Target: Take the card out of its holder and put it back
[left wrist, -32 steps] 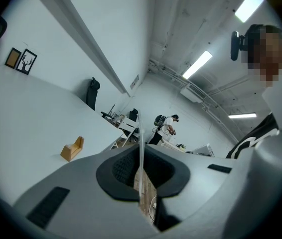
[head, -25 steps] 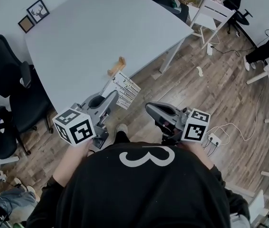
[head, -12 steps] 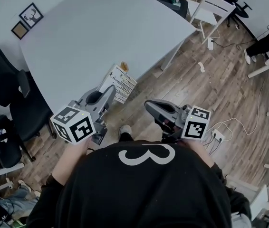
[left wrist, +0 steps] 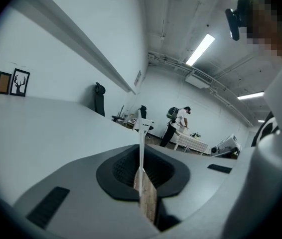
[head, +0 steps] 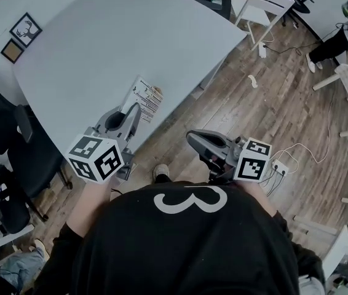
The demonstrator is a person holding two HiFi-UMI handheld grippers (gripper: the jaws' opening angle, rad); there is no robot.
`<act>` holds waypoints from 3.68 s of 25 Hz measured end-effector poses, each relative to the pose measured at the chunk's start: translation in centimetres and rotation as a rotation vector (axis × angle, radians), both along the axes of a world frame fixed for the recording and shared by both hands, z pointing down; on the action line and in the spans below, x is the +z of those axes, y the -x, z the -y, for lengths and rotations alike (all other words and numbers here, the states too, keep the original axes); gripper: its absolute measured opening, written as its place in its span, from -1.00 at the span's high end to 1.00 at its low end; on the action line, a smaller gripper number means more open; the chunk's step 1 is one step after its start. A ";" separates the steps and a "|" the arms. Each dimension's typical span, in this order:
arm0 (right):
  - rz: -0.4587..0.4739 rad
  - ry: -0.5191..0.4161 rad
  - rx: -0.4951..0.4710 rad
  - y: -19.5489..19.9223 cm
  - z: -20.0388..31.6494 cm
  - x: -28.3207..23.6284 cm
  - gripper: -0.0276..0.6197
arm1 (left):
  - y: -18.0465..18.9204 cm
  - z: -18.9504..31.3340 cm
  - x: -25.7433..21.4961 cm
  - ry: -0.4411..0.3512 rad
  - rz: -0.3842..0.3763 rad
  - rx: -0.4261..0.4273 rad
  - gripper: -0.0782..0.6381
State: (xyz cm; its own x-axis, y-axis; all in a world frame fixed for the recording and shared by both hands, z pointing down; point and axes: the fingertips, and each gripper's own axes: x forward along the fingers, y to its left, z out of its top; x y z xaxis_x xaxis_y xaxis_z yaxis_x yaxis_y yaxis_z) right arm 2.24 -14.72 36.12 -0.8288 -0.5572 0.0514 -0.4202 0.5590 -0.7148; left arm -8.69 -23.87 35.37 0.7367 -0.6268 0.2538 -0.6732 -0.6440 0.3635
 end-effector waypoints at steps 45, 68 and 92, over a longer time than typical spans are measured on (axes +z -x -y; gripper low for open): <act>-0.016 0.061 0.094 -2.2 3.1 1.8 0.88 | -0.6 6.3 6.6 0.043 0.169 -0.033 0.71; -0.007 0.073 0.094 -2.1 2.1 2.3 0.88 | -0.8 5.5 10.6 0.118 0.243 -0.030 0.71; 0.003 0.051 0.080 -4.4 -0.9 1.6 0.88 | -0.3 3.1 11.1 0.158 0.224 -0.072 0.42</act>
State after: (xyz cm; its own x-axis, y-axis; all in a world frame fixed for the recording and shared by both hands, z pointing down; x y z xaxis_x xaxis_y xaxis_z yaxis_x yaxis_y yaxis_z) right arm 6.68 -13.80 37.72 -0.7821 -0.6181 0.0791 -0.4600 0.4870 -0.7424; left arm -8.43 -26.99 46.47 0.6065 -0.6152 0.5037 -0.7899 -0.5389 0.2928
